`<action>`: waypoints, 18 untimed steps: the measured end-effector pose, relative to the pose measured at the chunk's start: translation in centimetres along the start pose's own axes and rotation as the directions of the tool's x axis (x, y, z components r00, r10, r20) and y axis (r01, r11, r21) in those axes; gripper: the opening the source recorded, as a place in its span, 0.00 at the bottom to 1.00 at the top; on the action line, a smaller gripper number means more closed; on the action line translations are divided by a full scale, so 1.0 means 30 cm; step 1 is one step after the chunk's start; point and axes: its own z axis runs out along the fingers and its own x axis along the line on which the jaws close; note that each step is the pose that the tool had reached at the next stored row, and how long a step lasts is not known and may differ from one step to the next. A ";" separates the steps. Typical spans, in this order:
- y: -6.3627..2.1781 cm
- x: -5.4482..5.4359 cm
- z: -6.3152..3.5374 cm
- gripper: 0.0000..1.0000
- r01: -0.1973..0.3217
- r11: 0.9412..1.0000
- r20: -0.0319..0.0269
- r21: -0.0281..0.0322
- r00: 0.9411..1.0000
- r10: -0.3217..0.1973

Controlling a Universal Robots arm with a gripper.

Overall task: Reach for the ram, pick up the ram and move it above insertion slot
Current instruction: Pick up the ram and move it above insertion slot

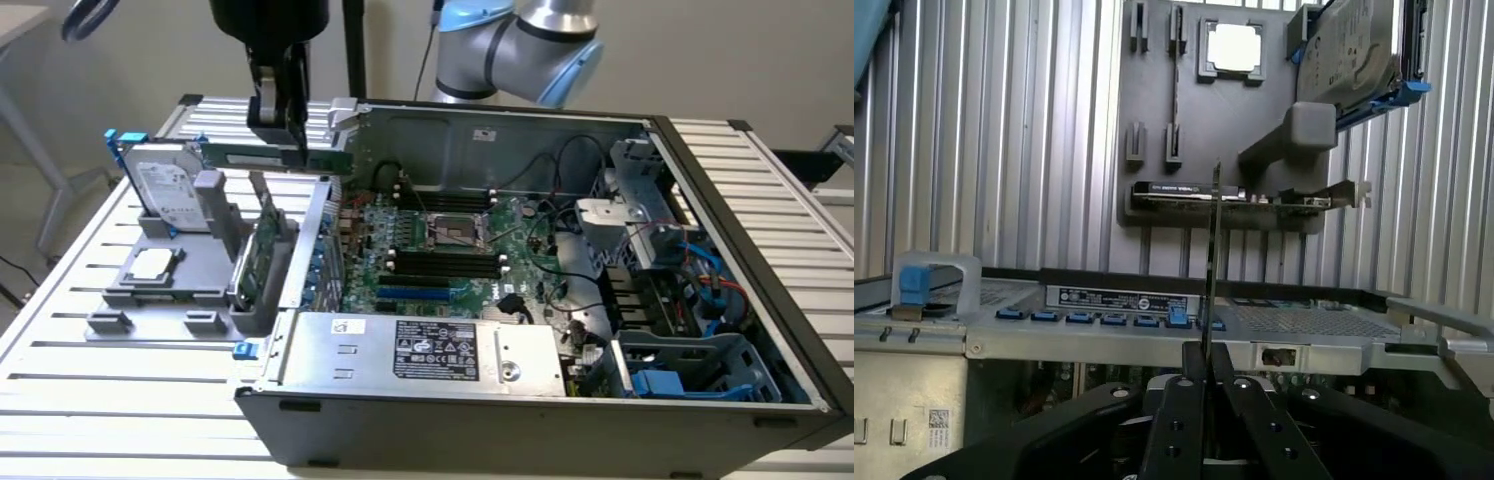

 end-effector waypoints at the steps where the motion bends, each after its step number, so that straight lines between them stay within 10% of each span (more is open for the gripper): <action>1: -0.009 -0.003 0.000 0.13 0.000 1.000 0.002 0.000 1.000 0.000; 18: -0.168 -0.051 -0.005 0.13 0.001 1.000 0.028 -0.002 1.000 -0.001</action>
